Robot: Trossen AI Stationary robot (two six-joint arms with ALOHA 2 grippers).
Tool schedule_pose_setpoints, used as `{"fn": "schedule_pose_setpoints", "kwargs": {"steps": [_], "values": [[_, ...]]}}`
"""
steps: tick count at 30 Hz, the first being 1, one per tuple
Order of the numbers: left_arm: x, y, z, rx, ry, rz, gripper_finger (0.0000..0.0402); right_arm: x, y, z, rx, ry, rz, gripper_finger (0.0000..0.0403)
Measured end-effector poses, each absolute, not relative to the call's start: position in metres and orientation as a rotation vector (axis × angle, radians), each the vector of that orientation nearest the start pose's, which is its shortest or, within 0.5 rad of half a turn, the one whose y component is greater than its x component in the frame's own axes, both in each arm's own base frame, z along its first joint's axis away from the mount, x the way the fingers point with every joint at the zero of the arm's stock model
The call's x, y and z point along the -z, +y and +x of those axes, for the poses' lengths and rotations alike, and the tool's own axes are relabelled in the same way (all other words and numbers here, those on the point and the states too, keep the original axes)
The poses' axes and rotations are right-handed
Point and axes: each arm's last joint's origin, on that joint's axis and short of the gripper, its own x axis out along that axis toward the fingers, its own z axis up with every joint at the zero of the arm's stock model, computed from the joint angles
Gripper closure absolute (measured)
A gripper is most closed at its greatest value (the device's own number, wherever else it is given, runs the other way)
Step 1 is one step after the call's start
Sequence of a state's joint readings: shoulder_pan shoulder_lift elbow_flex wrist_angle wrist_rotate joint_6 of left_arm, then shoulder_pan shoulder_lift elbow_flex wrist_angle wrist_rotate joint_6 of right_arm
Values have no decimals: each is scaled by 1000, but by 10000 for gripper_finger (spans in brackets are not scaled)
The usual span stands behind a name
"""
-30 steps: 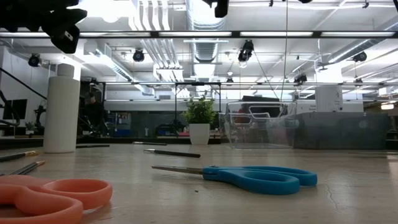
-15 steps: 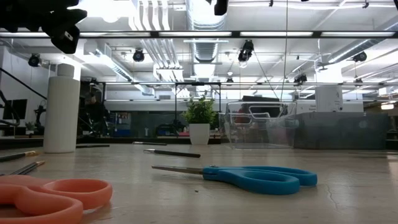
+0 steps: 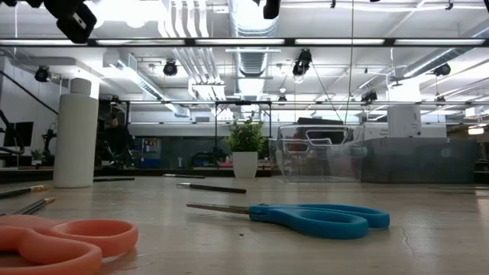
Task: Pick & Place Paint Supplies
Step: Put the white paint bottle into the right transparent bin
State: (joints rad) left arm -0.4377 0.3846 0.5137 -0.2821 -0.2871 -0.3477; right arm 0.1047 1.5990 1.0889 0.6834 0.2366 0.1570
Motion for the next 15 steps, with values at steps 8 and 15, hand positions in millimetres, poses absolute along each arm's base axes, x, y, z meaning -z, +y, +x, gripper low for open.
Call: {"fn": "schedule_pose_setpoints", "kwargs": {"steps": [8, 15], "values": [[-285, -52, 133, -27, 465, -312, 284, -316, 31, 364, 118, -180, 186, 108], [-287, -58, 154, -277, 588, -434, 284, -316, 31, 364, 118, -180, 186, 108]]}}
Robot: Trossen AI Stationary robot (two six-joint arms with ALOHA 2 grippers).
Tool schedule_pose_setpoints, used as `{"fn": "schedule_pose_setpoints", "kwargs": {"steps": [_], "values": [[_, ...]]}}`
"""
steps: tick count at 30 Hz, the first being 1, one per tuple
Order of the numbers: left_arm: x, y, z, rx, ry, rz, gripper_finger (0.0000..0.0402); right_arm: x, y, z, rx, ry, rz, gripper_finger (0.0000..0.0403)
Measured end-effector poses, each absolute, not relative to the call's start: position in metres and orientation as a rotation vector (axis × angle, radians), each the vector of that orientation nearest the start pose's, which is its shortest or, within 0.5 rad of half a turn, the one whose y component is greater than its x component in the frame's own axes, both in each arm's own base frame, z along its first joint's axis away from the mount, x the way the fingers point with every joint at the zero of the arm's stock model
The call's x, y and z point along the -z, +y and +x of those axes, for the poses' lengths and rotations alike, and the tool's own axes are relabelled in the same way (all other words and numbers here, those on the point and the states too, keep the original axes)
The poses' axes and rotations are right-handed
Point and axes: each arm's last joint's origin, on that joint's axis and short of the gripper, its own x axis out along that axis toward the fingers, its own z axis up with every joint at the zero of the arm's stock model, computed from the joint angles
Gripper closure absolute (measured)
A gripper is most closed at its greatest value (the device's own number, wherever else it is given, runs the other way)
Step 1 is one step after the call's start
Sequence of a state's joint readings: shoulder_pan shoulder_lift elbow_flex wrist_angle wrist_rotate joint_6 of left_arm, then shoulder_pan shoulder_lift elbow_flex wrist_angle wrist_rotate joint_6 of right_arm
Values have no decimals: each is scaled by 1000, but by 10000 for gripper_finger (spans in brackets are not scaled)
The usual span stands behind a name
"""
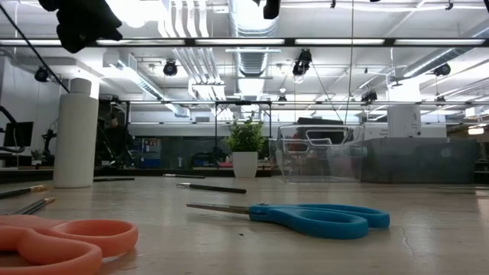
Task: Pick & Place Paint Supplies
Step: Put the white paint bottle into the right transparent bin
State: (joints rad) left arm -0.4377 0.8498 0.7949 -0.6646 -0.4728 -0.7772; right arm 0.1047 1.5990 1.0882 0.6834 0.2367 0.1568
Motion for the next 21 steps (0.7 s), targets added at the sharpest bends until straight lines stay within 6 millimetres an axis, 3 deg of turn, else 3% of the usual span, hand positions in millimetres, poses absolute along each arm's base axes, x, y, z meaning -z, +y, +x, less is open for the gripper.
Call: {"fn": "schedule_pose_setpoints", "kwargs": {"steps": [17, 21], "values": [[-309, -62, 160, -756, 855, -793, 282, -316, 31, 364, 118, -180, 186, 108], [-306, -62, 159, -831, 892, -813, 252, -316, 31, 364, 118, -180, 186, 108]]}}
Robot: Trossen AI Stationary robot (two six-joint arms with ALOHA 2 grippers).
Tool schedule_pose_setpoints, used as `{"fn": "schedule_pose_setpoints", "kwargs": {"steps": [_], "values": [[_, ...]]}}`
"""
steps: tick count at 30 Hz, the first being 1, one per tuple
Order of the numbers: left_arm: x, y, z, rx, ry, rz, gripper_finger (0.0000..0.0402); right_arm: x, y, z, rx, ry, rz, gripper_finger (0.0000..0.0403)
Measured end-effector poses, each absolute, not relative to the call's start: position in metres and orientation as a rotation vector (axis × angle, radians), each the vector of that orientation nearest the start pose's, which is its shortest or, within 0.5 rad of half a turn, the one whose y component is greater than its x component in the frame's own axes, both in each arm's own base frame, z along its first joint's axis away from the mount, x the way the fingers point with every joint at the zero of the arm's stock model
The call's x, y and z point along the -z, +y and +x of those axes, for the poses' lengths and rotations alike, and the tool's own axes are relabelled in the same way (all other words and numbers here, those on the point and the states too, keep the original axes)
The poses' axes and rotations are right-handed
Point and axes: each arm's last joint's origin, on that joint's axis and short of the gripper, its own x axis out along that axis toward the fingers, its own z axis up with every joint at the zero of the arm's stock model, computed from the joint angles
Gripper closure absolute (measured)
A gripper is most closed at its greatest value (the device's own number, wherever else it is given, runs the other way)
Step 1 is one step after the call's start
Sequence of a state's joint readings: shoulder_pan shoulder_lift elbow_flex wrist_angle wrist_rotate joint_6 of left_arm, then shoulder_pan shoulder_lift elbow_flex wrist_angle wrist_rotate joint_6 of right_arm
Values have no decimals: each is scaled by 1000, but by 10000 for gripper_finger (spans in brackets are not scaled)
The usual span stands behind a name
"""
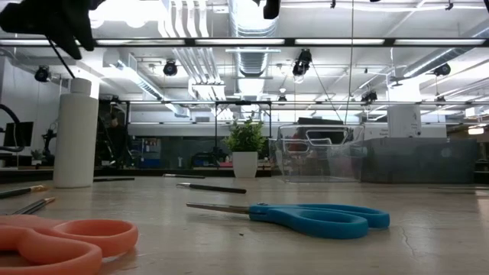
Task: Pick & Place Paint Supplies
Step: Put the white paint bottle into the right transparent bin
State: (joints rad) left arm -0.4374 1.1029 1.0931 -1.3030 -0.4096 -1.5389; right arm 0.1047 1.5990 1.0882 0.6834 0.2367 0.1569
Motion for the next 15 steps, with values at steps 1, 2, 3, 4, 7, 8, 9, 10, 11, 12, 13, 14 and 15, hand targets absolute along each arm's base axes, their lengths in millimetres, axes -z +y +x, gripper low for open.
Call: {"fn": "schedule_pose_setpoints", "kwargs": {"steps": [1, 2, 3, 4, 7, 8, 9, 10, 11, 12, 13, 14, 15], "values": [[-305, -62, 159, -842, 899, -817, 239, -316, 31, 364, 118, -180, 186, 108], [-305, -62, 158, -849, 905, -825, 225, -316, 31, 364, 118, -180, 186, 108], [-305, -61, 158, -853, 908, -831, 210, -316, 31, 364, 118, -180, 186, 108], [-305, -61, 157, -855, 911, -832, 195, -316, 31, 364, 118, -180, 186, 108], [-305, -61, 157, -857, 912, -832, 153, -316, 31, 364, 118, -180, 185, 108], [-305, -61, 157, -859, 914, -830, 140, -316, 31, 364, 118, -180, 185, 108], [-304, -61, 156, -865, 917, -827, 127, -316, 31, 364, 118, -180, 186, 108], [-304, -61, 156, -876, 919, -827, 116, -317, 31, 364, 118, -181, 185, 108], [-303, -60, 155, -892, 920, -827, 105, -317, 31, 364, 118, -181, 186, 108], [-302, -60, 154, -907, 921, -826, 94, -317, 31, 364, 118, -180, 186, 108], [-301, -59, 154, -919, 922, -826, 85, -317, 31, 364, 118, -180, 185, 108], [-299, -59, 154, -928, 922, -827, 77, -317, 31, 364, 118, -181, 186, 108], [-297, -59, 154, -934, 925, -824, 70, -317, 31, 364, 118, -180, 185, 108]]}}
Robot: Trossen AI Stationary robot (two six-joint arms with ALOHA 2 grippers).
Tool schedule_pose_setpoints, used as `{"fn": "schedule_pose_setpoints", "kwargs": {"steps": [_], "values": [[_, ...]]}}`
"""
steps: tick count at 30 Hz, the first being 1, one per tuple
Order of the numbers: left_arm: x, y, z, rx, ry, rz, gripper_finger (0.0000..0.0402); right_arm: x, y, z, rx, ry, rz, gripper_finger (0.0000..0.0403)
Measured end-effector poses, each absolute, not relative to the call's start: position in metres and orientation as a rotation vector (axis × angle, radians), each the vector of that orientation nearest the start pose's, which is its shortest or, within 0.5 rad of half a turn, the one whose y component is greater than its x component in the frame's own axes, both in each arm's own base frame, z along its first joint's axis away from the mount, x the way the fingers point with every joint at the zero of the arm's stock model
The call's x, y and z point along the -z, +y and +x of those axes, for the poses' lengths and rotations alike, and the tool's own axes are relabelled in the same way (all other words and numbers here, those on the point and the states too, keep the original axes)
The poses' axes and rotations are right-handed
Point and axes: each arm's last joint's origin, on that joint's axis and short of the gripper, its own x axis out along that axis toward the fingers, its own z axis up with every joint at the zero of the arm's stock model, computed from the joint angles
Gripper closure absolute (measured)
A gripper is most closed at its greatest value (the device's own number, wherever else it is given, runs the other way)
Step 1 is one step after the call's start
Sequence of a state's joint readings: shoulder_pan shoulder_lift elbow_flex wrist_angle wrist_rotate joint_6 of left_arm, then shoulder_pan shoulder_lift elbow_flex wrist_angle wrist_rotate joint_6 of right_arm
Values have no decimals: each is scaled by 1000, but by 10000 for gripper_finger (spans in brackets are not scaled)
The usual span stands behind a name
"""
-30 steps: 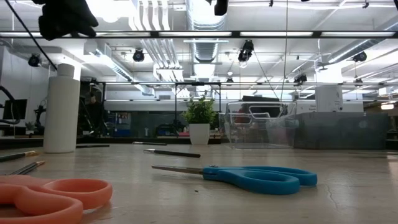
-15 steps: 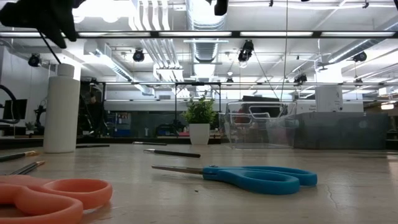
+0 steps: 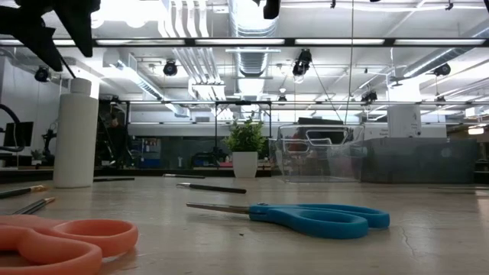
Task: Pick & Place Paint Supplies
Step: Put the white paint bottle into the right transparent bin
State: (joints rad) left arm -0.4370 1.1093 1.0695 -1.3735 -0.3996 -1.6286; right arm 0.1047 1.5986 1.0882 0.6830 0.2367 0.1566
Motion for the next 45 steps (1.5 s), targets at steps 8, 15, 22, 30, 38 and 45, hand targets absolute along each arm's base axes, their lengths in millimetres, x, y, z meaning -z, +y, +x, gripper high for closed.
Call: {"fn": "schedule_pose_setpoints", "kwargs": {"steps": [8, 15, 22, 30, 38, 45], "values": [[-264, -61, 159, -972, 932, -766, 57, -317, 31, 364, 118, -180, 185, 108], [-233, -62, 160, -965, 925, -768, 57, -317, 31, 364, 118, -180, 185, 108], [-200, -57, 156, -991, 858, -719, 57, -317, 31, 364, 118, -180, 186, 108], [-176, -55, 152, -989, 824, -727, 57, -317, 31, 364, 118, -180, 186, 108], [-171, -53, 151, -993, 786, -703, 113, -317, 31, 364, 118, -180, 186, 108], [-171, -54, 152, -988, 773, -711, 194, -317, 31, 364, 118, -180, 186, 108]]}}
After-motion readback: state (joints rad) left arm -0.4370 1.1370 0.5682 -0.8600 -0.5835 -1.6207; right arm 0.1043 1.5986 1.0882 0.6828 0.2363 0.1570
